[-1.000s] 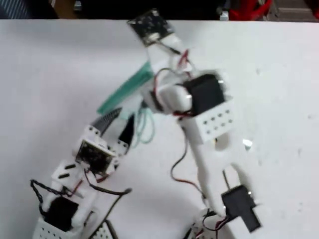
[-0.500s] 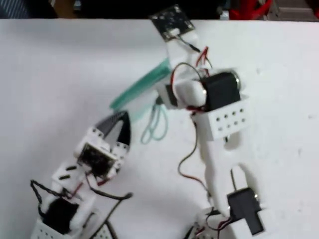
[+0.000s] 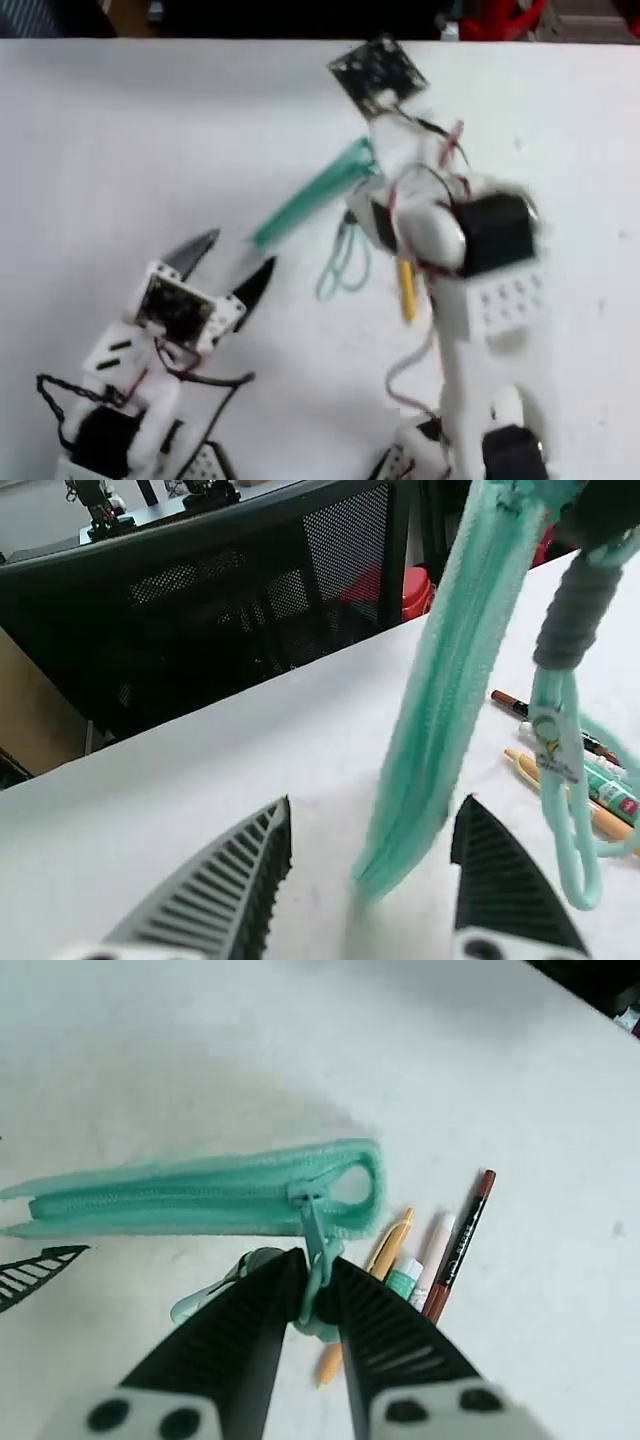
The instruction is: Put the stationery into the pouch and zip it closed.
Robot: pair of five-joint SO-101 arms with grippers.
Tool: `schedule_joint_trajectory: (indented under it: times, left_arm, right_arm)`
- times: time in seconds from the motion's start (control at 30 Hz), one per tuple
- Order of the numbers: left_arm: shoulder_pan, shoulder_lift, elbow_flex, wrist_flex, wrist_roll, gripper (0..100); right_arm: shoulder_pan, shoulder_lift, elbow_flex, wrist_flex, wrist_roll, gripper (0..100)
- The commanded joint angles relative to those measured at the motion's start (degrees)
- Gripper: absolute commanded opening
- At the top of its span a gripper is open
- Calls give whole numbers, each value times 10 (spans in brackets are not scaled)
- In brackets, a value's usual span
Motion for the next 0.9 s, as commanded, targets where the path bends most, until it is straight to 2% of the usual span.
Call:
schedule_joint_trajectory:
  times: [0.0,0.13,0.3,0.53,0.7,0.8,0.87]
  left_arm:
    - [1,5,-49,25,-4,266]
    - [-3,5,-86,77,-3,265]
    - [-1,4,-129,149,-3,266]
    - [1,4,-143,142,-2,268]
    - [61,1,-145,156,65,268]
    - [77,-21,-173,184,69,268]
    - [77,-19,-178,173,69,269]
  right_arm:
    - [-6,-38,-30,0,10,16]
    - [-8,-39,-40,0,4,16]
    - [-9,-40,-91,0,-43,16]
    - [-26,-44,-129,3,-50,15]
    - [-64,-38,-134,2,-91,15]
    - [-65,-31,-134,1,-92,15]
    - [-71,-22,-131,3,-100,15]
